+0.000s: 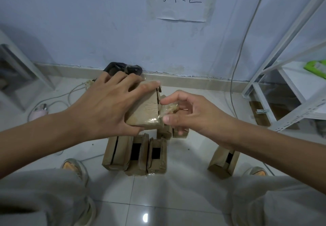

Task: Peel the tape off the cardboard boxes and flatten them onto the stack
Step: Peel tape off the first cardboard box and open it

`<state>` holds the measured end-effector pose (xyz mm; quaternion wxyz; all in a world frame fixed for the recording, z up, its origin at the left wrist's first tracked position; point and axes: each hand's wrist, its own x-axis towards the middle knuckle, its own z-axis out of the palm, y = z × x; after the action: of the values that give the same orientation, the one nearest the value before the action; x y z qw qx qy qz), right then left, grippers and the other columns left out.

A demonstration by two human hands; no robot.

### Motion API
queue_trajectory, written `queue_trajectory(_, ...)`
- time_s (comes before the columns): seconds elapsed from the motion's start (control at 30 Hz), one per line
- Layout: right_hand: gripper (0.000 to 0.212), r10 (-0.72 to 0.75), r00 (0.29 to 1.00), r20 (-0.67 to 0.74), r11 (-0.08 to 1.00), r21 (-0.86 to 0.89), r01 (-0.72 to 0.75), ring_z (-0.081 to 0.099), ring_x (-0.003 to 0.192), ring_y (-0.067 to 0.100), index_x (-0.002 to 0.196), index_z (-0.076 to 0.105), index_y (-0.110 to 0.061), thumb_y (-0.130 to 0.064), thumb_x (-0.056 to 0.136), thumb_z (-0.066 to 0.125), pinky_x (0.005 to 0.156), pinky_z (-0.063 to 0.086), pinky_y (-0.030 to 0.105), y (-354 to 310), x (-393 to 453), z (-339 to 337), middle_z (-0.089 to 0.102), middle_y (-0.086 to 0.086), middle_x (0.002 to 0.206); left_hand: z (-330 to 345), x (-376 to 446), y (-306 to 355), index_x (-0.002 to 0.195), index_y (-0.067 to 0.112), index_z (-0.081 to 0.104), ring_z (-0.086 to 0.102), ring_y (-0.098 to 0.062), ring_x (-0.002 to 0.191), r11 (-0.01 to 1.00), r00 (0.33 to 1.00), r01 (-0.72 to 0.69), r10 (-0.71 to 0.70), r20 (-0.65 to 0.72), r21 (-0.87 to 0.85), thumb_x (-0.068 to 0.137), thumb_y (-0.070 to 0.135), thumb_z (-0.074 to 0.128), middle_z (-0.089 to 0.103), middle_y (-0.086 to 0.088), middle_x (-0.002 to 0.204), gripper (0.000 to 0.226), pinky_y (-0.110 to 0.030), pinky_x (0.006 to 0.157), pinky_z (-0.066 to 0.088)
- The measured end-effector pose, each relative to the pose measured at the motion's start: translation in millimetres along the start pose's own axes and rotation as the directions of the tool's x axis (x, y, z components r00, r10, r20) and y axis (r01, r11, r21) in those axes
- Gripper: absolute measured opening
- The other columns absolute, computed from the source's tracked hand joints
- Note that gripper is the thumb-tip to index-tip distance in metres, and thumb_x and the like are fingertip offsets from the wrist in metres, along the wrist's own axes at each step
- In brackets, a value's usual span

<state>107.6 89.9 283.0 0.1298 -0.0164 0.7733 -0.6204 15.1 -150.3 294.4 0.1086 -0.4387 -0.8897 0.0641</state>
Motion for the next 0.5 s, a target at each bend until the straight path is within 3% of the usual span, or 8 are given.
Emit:
queue_trajectory(0.1, 0.018, -0.155, 0.986, -0.065, 0.977, -0.157, 0.143, 0.054, 0.061, 0.030, 0.100, 0.069, -0.019, -0.017, 0.089, 0.083, 0.060, 0.055, 0.054, 8.7, 0.1, 6.0, 0.063, 0.025, 0.083, 0.8, -0.7, 0.4, 0.160, 0.037, 0.021, 0.050, -0.023, 0.114, 0.998, 0.999, 0.038, -0.037, 0.008, -0.059, 0.067, 0.088, 0.049, 0.051, 0.003, 0.135, 0.110, -0.042, 0.087, 0.041)
queue_trajectory(0.17, 0.011, -0.227, 0.968, -0.104, 0.953, -0.229, 0.199, 0.056, 0.063, 0.039, 0.090, 0.070, -0.022, -0.022, 0.092, 0.081, 0.060, 0.054, 0.058, 15.1, 2.1, 8.1, 0.064, 0.020, 0.083, 0.6, -1.5, 0.5, 0.160, 0.038, 0.019, 0.049, -0.022, 0.114, 0.996, 0.999, 0.050, -0.049, 0.020, -0.078, 0.066, 0.088, 0.050, 0.050, 0.005, 0.134, 0.111, -0.042, 0.086, 0.041)
queue_trajectory(0.27, 0.015, -0.291, 0.953, -0.086, 0.920, -0.297, 0.255, 0.062, 0.074, 0.036, 0.084, 0.068, -0.019, -0.024, 0.096, 0.076, 0.069, 0.055, 0.054, 21.3, 2.4, 9.5, 0.066, 0.007, 0.082, 0.9, -2.7, -1.3, 0.161, 0.041, 0.013, 0.048, -0.021, 0.115, 0.995, 0.997, 0.066, -0.063, 0.053, -0.073, 0.066, 0.089, 0.048, 0.049, 0.006, 0.133, 0.112, -0.042, 0.089, 0.043)
queue_trajectory(0.4, 0.018, -0.297, 0.953, -0.061, 0.940, -0.192, 0.281, 0.061, 0.075, 0.039, 0.087, 0.063, -0.009, -0.019, 0.100, 0.070, 0.059, 0.056, 0.051, 24.4, 0.9, 7.9, 0.064, 0.018, 0.084, 4.0, -3.0, -1.0, 0.160, 0.046, 0.009, 0.045, -0.017, 0.113, 0.976, 0.990, 0.116, -0.100, 0.096, -0.183, 0.066, 0.090, 0.050, 0.048, 0.009, 0.130, 0.112, -0.043, 0.094, 0.044)
queue_trajectory(0.5, 0.017, -0.307, 0.950, -0.059, 0.945, -0.141, 0.296, 0.063, 0.075, 0.028, 0.088, 0.061, -0.007, -0.016, 0.101, 0.068, 0.059, 0.058, 0.037, 22.3, 2.3, 5.0, 0.064, 0.017, 0.087, 4.3, -0.9, -2.9, 0.159, 0.048, 0.010, 0.045, -0.016, 0.110, 0.961, 0.988, 0.145, -0.127, 0.087, -0.237, 0.065, 0.091, 0.050, 0.049, 0.010, 0.127, 0.111, -0.044, 0.094, 0.044)
